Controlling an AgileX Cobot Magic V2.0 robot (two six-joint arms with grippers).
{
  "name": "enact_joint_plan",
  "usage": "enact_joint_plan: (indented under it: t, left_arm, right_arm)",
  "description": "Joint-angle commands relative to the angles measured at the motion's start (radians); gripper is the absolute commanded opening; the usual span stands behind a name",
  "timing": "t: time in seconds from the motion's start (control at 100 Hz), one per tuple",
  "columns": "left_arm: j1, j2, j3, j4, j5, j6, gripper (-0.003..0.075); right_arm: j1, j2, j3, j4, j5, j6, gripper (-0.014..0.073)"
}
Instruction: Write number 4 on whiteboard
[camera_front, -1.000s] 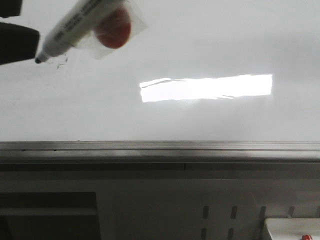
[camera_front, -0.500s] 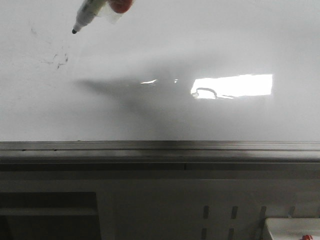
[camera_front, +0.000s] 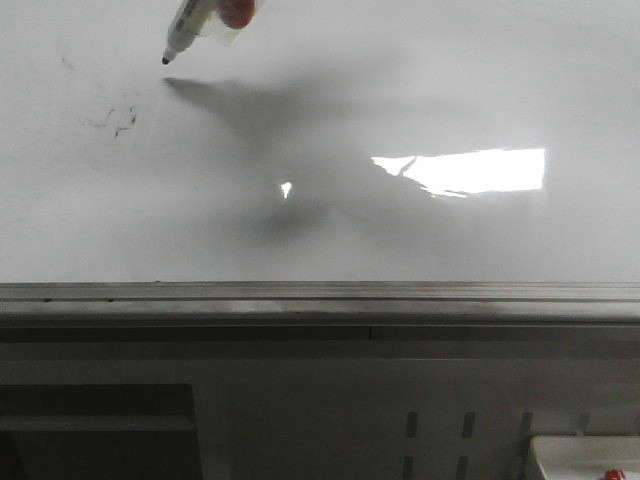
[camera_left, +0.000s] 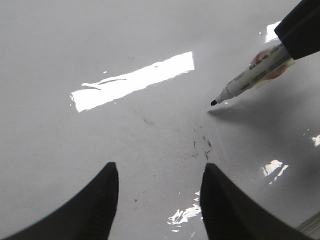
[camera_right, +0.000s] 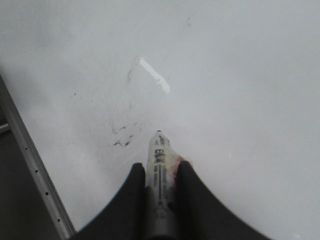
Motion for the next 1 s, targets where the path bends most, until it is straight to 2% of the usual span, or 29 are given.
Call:
enact_joint_plan:
  t: [0.0, 0.65, 0.79, 0.99]
  left_arm:
    - [0.001, 0.002, -0.028, -0.009, -0.090, -0.008, 0.0347]
    - [0.001, 0.002, -0.028, -0.005, -0.091, -0.008, 0.0347]
    - [0.001, 0.002, -0.028, -0.005, -0.091, -0.008, 0.0347]
    - [0.001, 0.002, -0.028, -0.005, -0.091, -0.008, 0.0347]
  right_arm:
    - [-0.008, -0.022, -0.038, -0.013, -0.072, 0.000, -0.0063]
    - [0.034, -0.001, 0.033, 0.025, -0.005, 0.006, -0.0063]
    - [0.020, -0.051, 0.052, 0.002, 0.045, 0.011, -0.0062]
    - [-0.028, -0.139, 0.137, -0.079, 0.074, 0.099, -0.0062]
